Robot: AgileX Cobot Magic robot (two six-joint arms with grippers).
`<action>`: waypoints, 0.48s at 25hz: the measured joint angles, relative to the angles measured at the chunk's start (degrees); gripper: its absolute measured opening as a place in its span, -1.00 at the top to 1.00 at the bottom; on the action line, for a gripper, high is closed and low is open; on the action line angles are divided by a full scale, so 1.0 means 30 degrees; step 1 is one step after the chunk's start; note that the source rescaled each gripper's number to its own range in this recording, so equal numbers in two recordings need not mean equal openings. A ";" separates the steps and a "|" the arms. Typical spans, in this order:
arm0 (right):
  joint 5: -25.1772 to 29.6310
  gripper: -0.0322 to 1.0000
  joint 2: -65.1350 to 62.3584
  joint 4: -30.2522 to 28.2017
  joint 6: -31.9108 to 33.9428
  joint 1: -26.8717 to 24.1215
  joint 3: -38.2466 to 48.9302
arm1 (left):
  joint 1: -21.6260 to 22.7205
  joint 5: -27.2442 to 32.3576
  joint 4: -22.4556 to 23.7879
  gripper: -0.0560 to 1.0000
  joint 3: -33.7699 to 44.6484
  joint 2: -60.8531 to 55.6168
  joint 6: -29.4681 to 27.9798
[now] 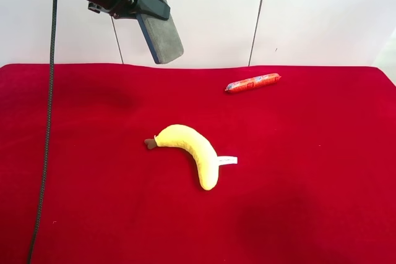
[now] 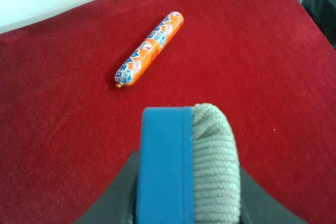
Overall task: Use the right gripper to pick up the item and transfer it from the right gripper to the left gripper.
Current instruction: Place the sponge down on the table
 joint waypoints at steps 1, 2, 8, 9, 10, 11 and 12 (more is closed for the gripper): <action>0.0071 -1.00 -0.0439 0.0000 0.0010 -0.0282 0.0024 | 0.0000 0.0000 0.0000 0.85 0.0000 0.0000 0.0000; 0.0095 -1.00 -0.0872 -0.0025 0.0025 -0.0687 0.0046 | 0.0000 0.0000 0.0000 0.85 0.0000 0.0000 0.0000; 0.0206 -1.00 -0.1479 0.0068 -0.0201 -0.4619 0.0221 | 0.0000 -0.0022 0.0000 0.85 0.0000 0.0000 0.0000; 0.0232 -1.00 -0.1479 0.0167 -0.0258 -0.5341 0.0242 | 0.0000 -0.0026 0.0000 0.85 0.0000 0.0000 0.0000; 0.0255 -1.00 -0.1479 0.0277 -0.0383 -0.6018 0.0260 | 0.0000 -0.0044 0.0000 0.85 0.0000 0.0000 0.0000; 0.0255 -1.00 -0.1479 0.0410 -0.0606 -0.6572 0.0260 | 0.0000 -0.0066 0.0000 0.85 0.0000 0.0000 0.0000; 0.0255 -1.00 -0.1479 0.0581 -0.0779 -0.7210 0.0280 | 0.0000 -0.0081 0.0000 0.85 0.0000 0.0000 0.0000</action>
